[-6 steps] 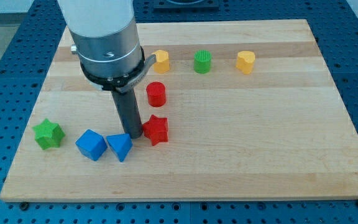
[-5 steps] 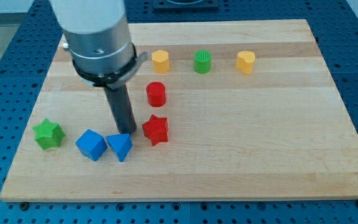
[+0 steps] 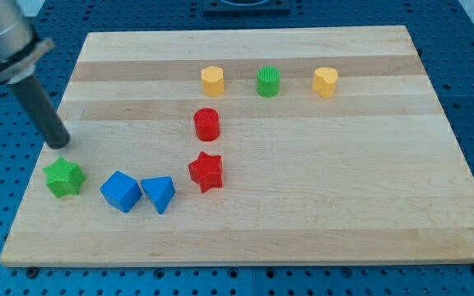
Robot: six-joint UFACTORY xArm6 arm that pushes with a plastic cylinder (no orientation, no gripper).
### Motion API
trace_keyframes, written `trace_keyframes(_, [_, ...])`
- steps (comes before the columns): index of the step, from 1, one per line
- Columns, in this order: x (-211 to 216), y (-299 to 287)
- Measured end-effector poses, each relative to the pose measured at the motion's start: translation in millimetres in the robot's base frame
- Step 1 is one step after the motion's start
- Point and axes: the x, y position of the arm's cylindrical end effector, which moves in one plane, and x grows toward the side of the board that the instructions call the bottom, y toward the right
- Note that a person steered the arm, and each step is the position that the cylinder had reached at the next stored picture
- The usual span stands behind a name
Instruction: Slide the green star into the cube
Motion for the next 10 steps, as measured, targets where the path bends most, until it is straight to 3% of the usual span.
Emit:
trace_keyframes(4, [34,8])
trace_keyframes(7, [80,51])
trace_keyframes(10, [94,105])
